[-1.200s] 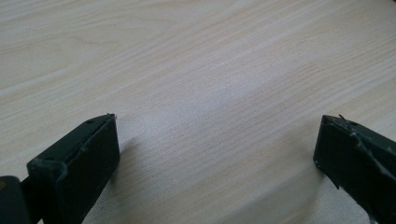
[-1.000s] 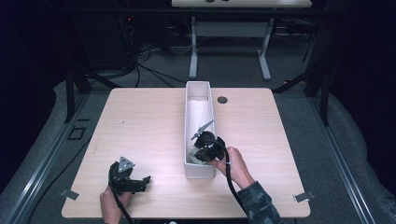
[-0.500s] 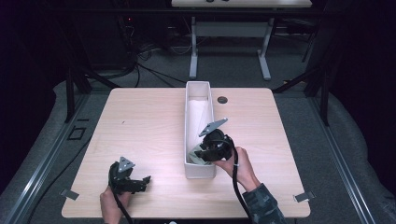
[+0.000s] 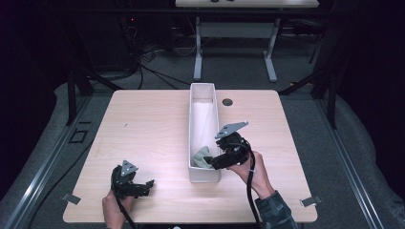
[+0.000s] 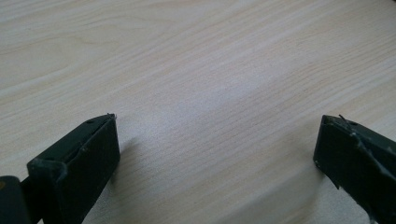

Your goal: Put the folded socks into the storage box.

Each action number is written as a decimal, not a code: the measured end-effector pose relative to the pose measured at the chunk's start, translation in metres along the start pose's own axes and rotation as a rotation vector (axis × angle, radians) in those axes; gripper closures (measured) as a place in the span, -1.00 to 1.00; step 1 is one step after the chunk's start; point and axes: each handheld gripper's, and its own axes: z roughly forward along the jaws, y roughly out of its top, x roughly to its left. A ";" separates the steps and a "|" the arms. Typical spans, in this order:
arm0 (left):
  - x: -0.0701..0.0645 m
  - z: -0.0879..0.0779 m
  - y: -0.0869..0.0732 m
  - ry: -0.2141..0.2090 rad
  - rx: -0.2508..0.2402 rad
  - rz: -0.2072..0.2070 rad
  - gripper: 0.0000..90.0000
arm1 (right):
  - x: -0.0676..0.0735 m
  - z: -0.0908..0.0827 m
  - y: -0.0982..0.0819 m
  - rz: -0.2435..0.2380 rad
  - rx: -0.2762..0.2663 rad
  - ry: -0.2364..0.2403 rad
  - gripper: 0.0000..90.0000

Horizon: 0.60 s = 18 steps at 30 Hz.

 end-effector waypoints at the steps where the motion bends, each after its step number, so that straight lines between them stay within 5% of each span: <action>1: 0.000 0.000 0.000 0.000 0.000 -0.001 -1.00 | 0.000 -0.002 -0.001 -0.002 0.004 -0.023 -0.58; 18: 0.000 0.000 0.000 0.000 0.000 0.000 -1.00 | -0.010 -0.031 -0.022 0.039 -0.038 -0.098 -0.87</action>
